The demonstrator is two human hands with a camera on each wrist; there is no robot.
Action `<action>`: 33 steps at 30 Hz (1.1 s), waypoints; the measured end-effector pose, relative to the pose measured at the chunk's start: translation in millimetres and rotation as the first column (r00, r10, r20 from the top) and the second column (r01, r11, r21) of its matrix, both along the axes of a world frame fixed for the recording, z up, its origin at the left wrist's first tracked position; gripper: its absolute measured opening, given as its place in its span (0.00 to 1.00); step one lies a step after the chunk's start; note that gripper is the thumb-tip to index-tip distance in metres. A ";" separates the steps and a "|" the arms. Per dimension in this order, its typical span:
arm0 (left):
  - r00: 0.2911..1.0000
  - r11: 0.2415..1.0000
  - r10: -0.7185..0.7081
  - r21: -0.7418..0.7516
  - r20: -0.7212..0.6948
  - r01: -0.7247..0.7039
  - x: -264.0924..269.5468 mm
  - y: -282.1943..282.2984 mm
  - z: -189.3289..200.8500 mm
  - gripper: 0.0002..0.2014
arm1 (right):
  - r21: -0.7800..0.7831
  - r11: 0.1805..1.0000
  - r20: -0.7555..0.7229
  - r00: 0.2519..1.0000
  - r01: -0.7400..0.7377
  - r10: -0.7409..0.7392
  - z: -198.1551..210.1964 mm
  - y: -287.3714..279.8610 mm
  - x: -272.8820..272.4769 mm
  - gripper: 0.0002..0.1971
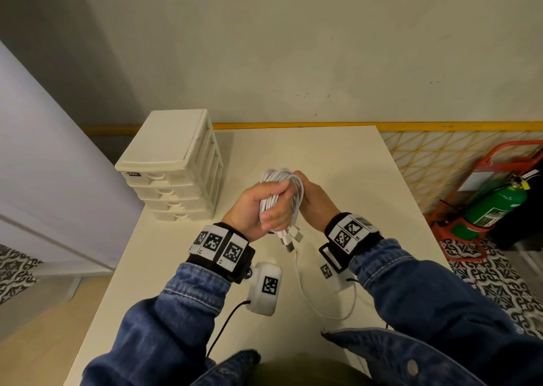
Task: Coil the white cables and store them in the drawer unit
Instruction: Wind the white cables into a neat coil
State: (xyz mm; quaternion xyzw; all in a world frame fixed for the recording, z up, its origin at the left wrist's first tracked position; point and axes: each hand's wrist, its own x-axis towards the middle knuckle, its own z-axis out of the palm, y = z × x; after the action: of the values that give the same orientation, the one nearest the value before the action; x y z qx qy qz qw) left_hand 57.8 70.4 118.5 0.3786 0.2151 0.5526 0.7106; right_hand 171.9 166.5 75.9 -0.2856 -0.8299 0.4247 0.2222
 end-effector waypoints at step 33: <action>0.297 0.960 0.061 -0.025 -0.953 -0.278 -36.6 4.1 -18.2 0.43 | 0.276 0.956 -0.051 0.992 -0.096 0.115 23.9 -9.6 6.6 0.08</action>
State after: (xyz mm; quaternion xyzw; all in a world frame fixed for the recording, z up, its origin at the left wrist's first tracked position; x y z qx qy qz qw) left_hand 21.3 74.5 100.3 0.5364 0.6780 0.2763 0.4197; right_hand 178.5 156.9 99.8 -0.1933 -0.8866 0.3269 0.2640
